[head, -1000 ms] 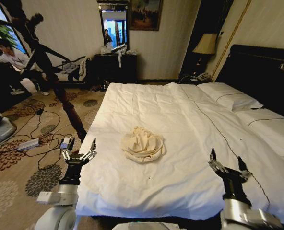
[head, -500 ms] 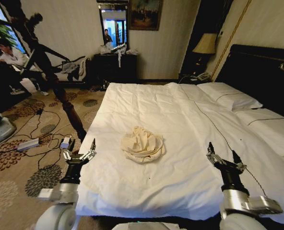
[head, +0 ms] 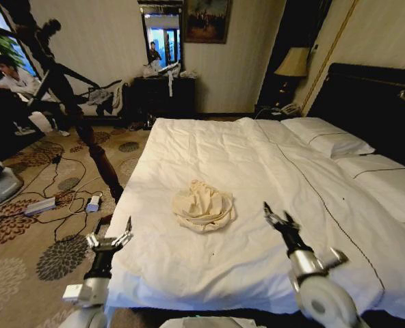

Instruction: Pick up the clothes from the bed and hang them on the clothes hanger.

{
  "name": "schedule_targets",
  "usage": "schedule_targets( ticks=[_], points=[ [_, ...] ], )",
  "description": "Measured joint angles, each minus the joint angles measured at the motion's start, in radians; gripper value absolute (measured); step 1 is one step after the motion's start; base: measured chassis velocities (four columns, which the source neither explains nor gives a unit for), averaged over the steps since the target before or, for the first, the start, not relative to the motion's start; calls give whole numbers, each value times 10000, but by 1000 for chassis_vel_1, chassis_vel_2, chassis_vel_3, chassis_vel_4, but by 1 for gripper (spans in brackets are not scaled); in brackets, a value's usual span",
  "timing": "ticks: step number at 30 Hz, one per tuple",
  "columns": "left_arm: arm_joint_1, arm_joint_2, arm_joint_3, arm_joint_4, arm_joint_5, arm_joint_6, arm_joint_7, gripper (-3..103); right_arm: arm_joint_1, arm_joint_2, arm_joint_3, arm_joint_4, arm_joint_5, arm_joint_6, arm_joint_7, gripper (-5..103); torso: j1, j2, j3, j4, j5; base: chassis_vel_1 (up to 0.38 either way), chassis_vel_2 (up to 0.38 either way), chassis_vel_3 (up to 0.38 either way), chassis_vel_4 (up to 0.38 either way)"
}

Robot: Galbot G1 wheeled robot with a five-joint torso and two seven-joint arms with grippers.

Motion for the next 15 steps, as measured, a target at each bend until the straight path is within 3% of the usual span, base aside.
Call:
schedule_targets(
  ticks=[1, 6, 15],
  points=[
    [206, -174, -26, 76, 36, -162, 17, 100, 608, -60, -448, -247, 575, -404, 220, 100, -1, -1, 0, -4, 3, 0, 0, 0, 0],
    [573, -480, -66, -136, 189, -460, 68, 100, 2221, 263, -1886, -1278, 1370, -1119, 882, 100, -1, 0, 0, -9, 5, 0, 0, 0, 0],
    [883, -490, -42, -929, 460, -481, 50, 100, 5005, 1076, -4054, -3474, 1009, -1685, 1066, 100, 0, 0, 0, -5, 1, 0, 0, 0, 0]
  ],
)
